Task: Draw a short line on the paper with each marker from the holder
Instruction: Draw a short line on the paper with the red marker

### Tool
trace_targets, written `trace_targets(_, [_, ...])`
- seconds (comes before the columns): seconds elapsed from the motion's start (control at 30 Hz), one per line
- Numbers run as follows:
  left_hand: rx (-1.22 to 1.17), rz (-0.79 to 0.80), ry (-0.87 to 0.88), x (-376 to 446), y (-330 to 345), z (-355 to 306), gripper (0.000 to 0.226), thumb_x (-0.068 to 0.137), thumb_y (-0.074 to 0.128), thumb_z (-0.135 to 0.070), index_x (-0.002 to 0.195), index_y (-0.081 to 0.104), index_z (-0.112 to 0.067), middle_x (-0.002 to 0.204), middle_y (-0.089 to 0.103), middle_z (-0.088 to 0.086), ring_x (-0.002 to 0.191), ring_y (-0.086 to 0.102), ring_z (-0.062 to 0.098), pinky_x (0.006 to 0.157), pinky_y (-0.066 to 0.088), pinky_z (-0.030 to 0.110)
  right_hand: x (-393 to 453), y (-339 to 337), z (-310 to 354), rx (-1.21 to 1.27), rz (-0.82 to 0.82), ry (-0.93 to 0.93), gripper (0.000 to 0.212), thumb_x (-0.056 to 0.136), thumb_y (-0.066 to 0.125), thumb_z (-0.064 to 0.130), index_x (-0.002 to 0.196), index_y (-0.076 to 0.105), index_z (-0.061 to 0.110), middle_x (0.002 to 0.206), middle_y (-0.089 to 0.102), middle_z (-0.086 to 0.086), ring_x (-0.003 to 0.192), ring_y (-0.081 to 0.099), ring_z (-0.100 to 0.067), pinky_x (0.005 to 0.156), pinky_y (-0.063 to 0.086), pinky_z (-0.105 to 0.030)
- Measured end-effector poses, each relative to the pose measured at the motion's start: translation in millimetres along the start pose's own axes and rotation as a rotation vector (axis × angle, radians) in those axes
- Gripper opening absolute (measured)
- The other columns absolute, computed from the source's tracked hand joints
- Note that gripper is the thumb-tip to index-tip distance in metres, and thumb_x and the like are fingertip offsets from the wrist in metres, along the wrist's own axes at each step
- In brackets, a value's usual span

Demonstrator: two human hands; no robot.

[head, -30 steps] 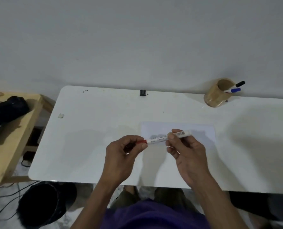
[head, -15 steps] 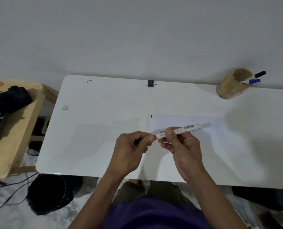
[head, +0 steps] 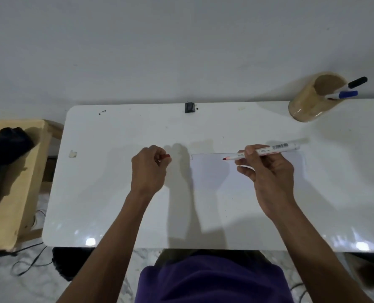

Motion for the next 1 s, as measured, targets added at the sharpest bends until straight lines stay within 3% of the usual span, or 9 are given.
trace_targets(0.1, [0.111, 0.039, 0.044, 14, 10, 6, 0.004, 0.088, 0.072, -0.011, 0.09, 0.07, -0.007, 0.089, 0.065, 0.01, 0.073, 0.06, 0.023, 0.074, 0.053, 0.036, 4, -4, -4, -0.049, 0.003, -0.015, 0.003, 0.093, 0.069, 0.013, 0.091, 0.07, 0.013, 0.081, 0.078, 0.001, 0.077, 0.075, -0.018, 0.068, 0.061, -0.028])
trace_targets(0.33, [0.147, 0.099, 0.064, 22, 16, 4, 0.01, 0.086, 0.073, -0.007, 0.093, 0.069, -0.001, 0.089, 0.062, 0.014, 0.077, 0.062, 0.03, 0.076, 0.054, 0.04, 3, -4, -17, -0.113, 0.02, -0.02, 0.015, 0.093, 0.071, 0.013, 0.104, 0.069, 0.003, 0.08, 0.077, -0.002, 0.075, 0.075, -0.02, 0.066, 0.062, -0.028])
trace_targets(0.43, [0.148, 0.099, 0.0, 19, 14, 3, 0.032, 0.088, 0.074, -0.02, 0.115, 0.064, -0.006, 0.102, 0.064, 0.013, 0.095, 0.064, 0.031, 0.081, 0.053, 0.039, 5, 1, -20, -0.117, 0.023, -0.025, 0.018, 0.087, 0.077, 0.007, 0.102, 0.07, 0.001, 0.078, 0.077, -0.003, 0.07, 0.075, -0.02, 0.064, 0.062, -0.028])
trace_targets(0.53, [0.186, -0.053, -0.095, -1, 3, 1, 0.055, 0.089, 0.069, -0.04, 0.135, 0.048, -0.017, 0.114, 0.064, 0.007, 0.111, 0.057, 0.027, 0.079, 0.049, 0.038, 10, 8, -24, -0.112, 0.043, -0.071, 0.017, 0.077, 0.084, 0.002, 0.086, 0.07, 0.002, 0.079, 0.077, -0.011, 0.069, 0.073, -0.026, 0.062, 0.061, -0.035])
trace_targets(0.63, [0.201, -0.164, 0.087, -34, 5, -1, 0.047, 0.092, 0.065, -0.038, 0.132, 0.052, -0.017, 0.117, 0.064, 0.009, 0.111, 0.056, 0.028, 0.08, 0.05, 0.039, 19, 16, -30, -0.138, 0.122, -0.134, 0.019, 0.076, 0.085, -0.002, 0.084, 0.068, -0.002, 0.082, 0.076, -0.017, 0.069, 0.071, -0.029, 0.065, 0.058, -0.039])
trace_targets(0.77, [0.345, -0.028, 0.389, -60, 41, 17, 0.045, 0.096, 0.059, -0.04, 0.136, 0.054, -0.017, 0.132, 0.062, 0.012, 0.12, 0.055, 0.029, 0.097, 0.048, 0.044, 31, 29, -37, -0.247, 0.204, -0.196, 0.015, 0.077, 0.084, -0.004, 0.084, 0.072, 0.0, 0.083, 0.077, -0.013, 0.073, 0.072, -0.016, 0.063, 0.057, -0.025])
trace_targets(0.87, [0.424, 0.029, 0.429, -63, 60, 29, 0.048, 0.099, 0.055, -0.043, 0.142, 0.05, -0.021, 0.146, 0.053, 0.013, 0.136, 0.048, 0.031, 0.112, 0.038, 0.048, 40, 36, -44, -0.305, 0.215, -0.22, 0.014, 0.077, 0.086, 0.0, 0.08, 0.072, 0.0, 0.081, 0.078, -0.012, 0.07, 0.074, -0.021, 0.06, 0.056, -0.027])
trace_targets(1.0, [0.446, 0.025, 0.449, -63, 69, 38, 0.047, 0.101, 0.052, -0.044, 0.145, 0.049, -0.025, 0.153, 0.044, 0.017, 0.146, 0.036, 0.034, 0.118, 0.029, 0.056, 49, 38, -61, -0.357, 0.203, -0.225, 0.016, 0.077, 0.087, 0.004, 0.078, 0.072, 0.001, 0.078, 0.077, -0.015, 0.072, 0.073, -0.037, 0.059, 0.057, -0.039])
Point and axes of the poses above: each hand's wrist, its own x-axis towards the middle knuckle, its own y-axis out of the palm, z = x × y, the point moved 1 cm from there along x, towards the middle knuckle
